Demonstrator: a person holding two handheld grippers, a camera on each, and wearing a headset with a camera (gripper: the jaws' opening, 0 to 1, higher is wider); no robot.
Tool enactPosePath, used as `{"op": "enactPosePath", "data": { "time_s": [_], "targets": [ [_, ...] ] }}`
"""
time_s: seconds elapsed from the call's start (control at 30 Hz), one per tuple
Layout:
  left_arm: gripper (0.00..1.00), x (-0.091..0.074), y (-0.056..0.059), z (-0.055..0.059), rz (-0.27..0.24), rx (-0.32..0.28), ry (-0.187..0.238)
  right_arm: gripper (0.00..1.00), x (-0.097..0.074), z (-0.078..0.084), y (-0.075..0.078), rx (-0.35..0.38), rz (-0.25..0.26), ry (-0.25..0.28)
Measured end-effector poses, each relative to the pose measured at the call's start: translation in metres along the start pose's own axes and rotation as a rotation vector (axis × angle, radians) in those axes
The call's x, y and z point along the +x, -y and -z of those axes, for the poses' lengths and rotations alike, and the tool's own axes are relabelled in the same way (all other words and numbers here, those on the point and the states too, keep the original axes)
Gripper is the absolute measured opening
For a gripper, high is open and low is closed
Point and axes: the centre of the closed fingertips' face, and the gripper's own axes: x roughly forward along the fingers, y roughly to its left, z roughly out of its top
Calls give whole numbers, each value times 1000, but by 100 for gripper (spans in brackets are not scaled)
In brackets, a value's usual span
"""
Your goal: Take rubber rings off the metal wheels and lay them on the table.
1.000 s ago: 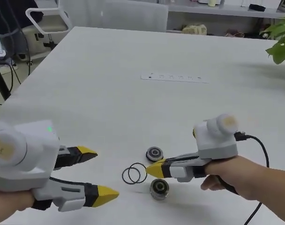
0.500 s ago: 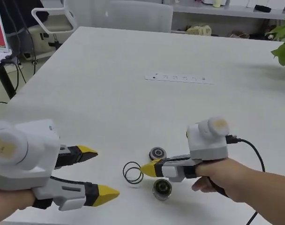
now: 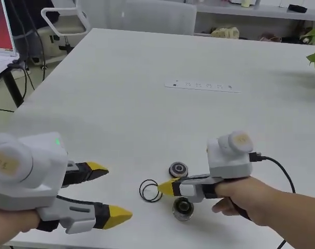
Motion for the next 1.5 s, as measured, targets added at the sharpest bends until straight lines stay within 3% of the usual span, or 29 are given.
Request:
{"op": "enactPosePath", "data": {
  "time_s": [0.43,0.8,1.17,1.5],
  "targets": [
    [58,2,2,1,6,-1,-8,0,1,6,8,20,44,-14],
    [58,4,4,6,15,-2,-25,1,-1,9,11,-10,62,-27],
    [58,8,5,3,25,0,-31,11,-2,10,3,-115,56,-52],
    [58,9,5,4,30,-3,-36,20,-7,10,-1,-168,46,-59]
  ]
}}
